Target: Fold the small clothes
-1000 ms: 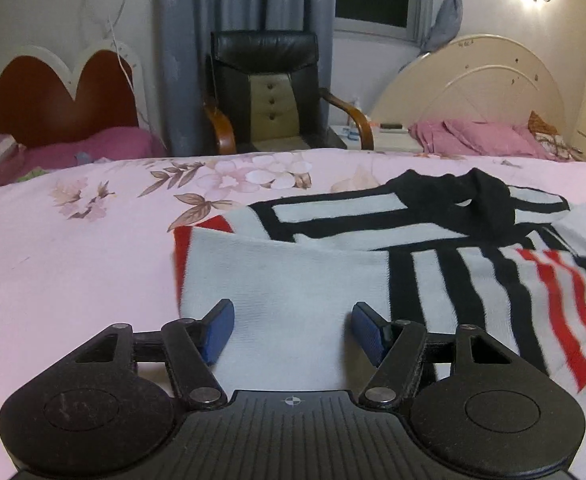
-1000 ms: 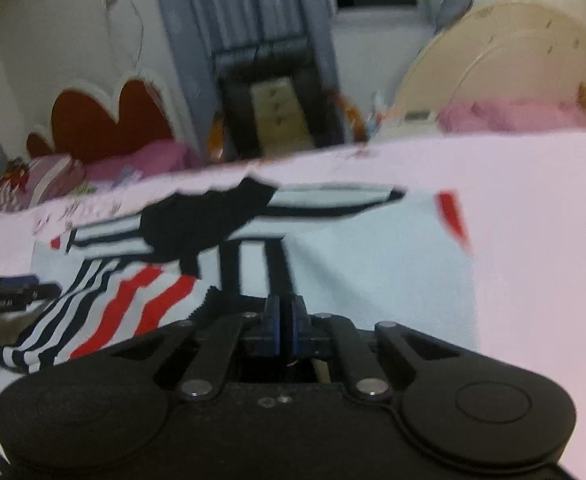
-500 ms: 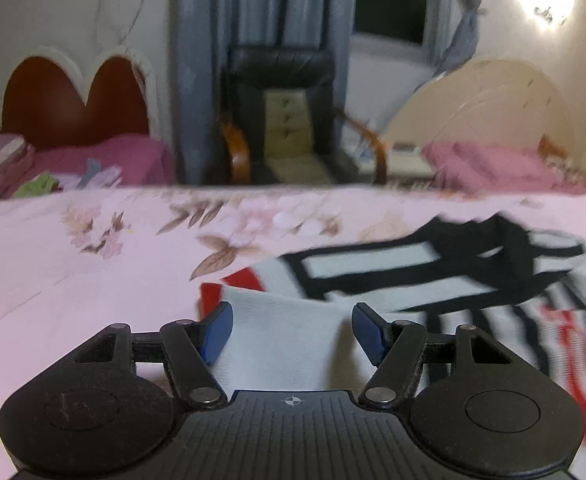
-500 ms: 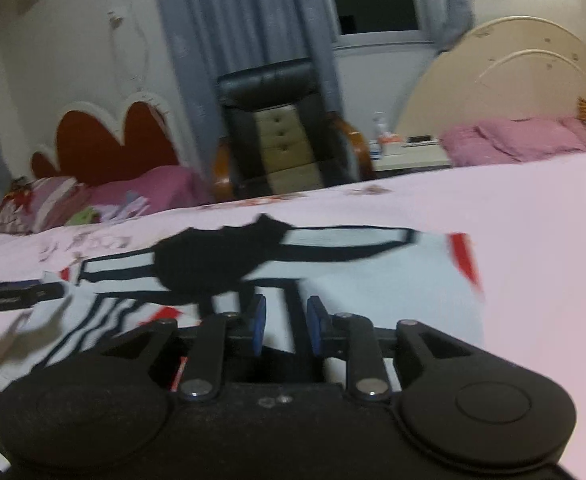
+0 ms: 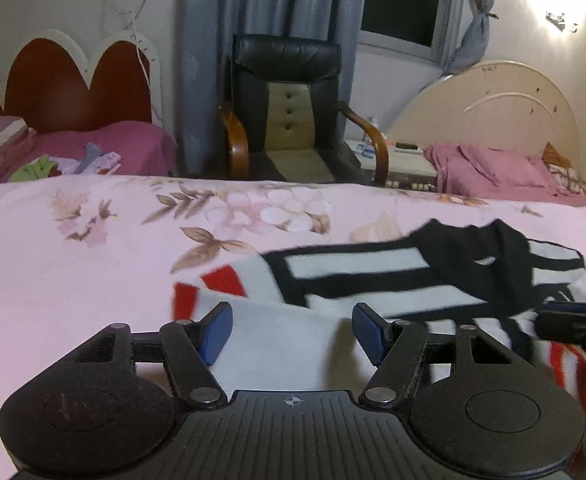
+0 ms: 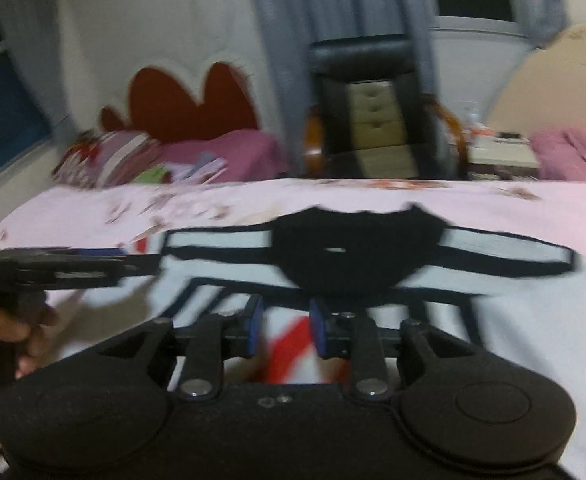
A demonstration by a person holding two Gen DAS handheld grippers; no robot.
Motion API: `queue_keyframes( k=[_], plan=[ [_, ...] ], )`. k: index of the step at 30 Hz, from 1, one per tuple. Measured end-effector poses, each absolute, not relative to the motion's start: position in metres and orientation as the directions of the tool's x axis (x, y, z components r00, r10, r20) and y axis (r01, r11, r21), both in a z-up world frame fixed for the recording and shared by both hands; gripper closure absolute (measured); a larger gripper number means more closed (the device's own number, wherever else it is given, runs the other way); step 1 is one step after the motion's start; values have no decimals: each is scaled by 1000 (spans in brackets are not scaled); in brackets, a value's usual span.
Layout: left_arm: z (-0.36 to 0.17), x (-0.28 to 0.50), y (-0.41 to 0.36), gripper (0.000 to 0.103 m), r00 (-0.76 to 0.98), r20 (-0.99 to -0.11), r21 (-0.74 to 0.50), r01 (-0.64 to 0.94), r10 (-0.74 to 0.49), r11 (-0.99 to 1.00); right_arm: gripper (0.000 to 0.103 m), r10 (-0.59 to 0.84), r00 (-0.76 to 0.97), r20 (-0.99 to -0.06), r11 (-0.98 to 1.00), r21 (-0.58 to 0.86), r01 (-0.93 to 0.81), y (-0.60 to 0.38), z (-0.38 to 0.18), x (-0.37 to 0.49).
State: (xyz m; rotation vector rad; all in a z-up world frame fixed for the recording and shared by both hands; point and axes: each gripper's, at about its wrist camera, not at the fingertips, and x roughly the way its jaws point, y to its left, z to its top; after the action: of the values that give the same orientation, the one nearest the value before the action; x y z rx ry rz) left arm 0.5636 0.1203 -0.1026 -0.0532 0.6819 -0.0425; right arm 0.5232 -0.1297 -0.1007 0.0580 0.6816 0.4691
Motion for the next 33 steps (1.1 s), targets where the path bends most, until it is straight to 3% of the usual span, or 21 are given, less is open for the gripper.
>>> queue_keyframes(
  k=[4, 26, 27, 33],
  plan=[
    [-109, 562, 109, 37, 764, -644, -16, 15, -22, 1000, 83, 396, 642, -656, 908, 175, -381, -114, -120, 534],
    [-111, 555, 116, 36, 762, -648, 18, 19, -3, 1000, 85, 376, 677, -633, 915, 139, -378, -139, -123, 525],
    [-105, 551, 113, 36, 772, -636, 30, 6, 15, 1000, 81, 373, 677, -634, 918, 148, -368, -142, -118, 525],
    [-85, 544, 62, 36, 803, -577, -81, 123, -147, 989, 80, 265, 782, -564, 964, 138, -228, -209, -97, 517]
  ],
)
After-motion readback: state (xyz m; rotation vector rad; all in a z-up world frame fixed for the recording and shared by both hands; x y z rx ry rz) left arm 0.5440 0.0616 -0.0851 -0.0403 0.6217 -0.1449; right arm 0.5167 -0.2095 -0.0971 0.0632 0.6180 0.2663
